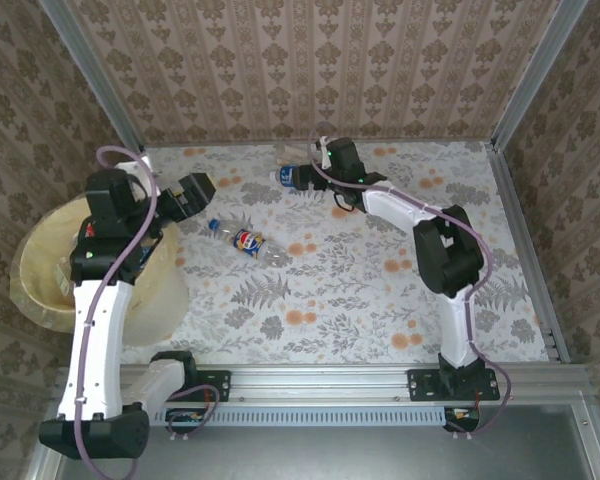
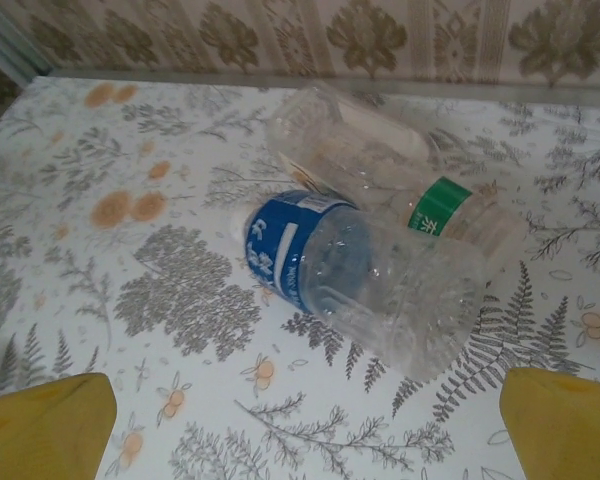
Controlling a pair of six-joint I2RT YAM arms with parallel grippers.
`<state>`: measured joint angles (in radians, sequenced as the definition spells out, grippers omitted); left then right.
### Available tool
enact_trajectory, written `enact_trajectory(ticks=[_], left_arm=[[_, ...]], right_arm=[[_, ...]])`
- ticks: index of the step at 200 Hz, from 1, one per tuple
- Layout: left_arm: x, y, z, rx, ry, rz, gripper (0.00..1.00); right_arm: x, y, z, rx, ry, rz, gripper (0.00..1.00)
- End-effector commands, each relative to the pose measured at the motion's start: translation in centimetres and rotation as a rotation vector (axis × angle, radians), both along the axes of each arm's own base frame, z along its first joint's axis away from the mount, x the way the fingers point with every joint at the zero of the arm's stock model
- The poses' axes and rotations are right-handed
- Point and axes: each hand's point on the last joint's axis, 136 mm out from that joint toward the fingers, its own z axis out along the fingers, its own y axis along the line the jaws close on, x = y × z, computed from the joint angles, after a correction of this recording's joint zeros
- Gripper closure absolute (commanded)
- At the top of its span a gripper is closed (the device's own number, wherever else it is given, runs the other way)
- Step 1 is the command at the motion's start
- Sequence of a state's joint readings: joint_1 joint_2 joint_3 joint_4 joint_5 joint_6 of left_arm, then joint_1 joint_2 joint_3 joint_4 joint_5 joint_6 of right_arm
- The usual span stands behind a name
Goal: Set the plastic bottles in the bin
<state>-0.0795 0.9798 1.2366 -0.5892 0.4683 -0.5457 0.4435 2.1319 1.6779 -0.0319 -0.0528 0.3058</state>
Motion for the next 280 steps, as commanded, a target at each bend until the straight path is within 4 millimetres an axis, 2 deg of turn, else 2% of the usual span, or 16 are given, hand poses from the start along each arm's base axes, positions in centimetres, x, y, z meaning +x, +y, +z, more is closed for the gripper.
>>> enact_trajectory(ticks=[1, 30, 61, 100, 121, 145, 181, 199, 234, 280], left_arm=[[1.0, -2.2, 0.5, -0.012, -0.044, -0.067, 0.0], [2.2, -4.0, -1.3, 0.02, 0.002, -0.103, 0.0], [3.1, -4.1, -2.6, 0.056, 0.048, -0.096, 0.0], [3.8, -3.8, -3.3, 0.082, 0.061, -0.075, 0.0], [3.9, -3.8, -3.6, 0.086, 0.071, -0.072, 0.0], [4.0, -3.6, -3.8, 0.093, 0.075, -0.064, 0.0], [4.1, -3.5, -3.9, 0.097, 0.079, -0.057, 0.0], [4.1, -3.5, -3.8, 0.097, 0.079, -0.056, 0.0], [4.5, -3.6, -4.7, 0.093, 0.097, -0.058, 0.0], [4.9, -4.0, -5.4, 0.087, 0.125, -0.069, 0.0]], right_arm=[[1.9, -1.6, -2.7, 0.048, 0.151, -0.127, 0.0], [3.3, -2.0, -4.9, 0.101, 0.279, -0.225, 0.0], [3.7, -2.0, -7.0, 0.195, 0.375, -0.269, 0.0], [4.3, -0.7, -7.6, 0.35, 0.431, -0.202, 0.0], [4.5, -1.0, -8.3, 0.356, 0.446, -0.224, 0.0], [4.7, -0.1, -8.9, 0.413, 0.466, -0.185, 0.0], [4.8, 1.3, -9.2, 0.489, 0.487, -0.144, 0.0], [4.8, 1.4, -9.1, 0.485, 0.48, -0.14, 0.01], [5.1, 1.4, -8.1, 0.413, 0.394, -0.074, 0.01], [5.3, 3.2, -7.7, 0.489, 0.386, 0.002, 0.02]])
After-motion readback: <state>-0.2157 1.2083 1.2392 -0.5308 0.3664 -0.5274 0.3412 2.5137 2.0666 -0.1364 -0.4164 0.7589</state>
